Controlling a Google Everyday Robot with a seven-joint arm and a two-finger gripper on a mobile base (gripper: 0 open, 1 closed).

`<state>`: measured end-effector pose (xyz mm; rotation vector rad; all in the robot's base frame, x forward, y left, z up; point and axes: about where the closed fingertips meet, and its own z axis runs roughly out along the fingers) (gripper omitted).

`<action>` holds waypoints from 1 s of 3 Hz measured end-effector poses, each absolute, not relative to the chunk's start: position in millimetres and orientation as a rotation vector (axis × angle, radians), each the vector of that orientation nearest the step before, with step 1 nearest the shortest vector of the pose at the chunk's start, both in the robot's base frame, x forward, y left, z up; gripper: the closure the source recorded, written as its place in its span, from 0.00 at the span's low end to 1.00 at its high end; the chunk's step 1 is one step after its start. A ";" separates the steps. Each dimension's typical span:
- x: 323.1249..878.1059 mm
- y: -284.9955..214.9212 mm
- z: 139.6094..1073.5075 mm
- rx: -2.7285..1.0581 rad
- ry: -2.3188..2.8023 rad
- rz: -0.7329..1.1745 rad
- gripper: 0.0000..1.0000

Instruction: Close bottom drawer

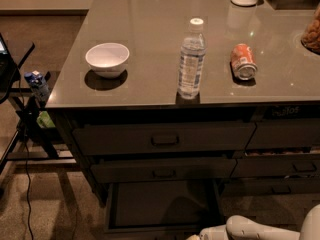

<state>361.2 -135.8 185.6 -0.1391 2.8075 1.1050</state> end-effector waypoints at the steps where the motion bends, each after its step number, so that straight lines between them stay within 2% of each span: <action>1: 370.3 -118.4 196.9 -0.111 2.772 1.107 1.00; 3: 388.4 -100.0 208.0 -0.076 2.728 1.095 1.00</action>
Offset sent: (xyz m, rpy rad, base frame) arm 0.0663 0.0611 0.0425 0.0239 -0.1282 -0.1372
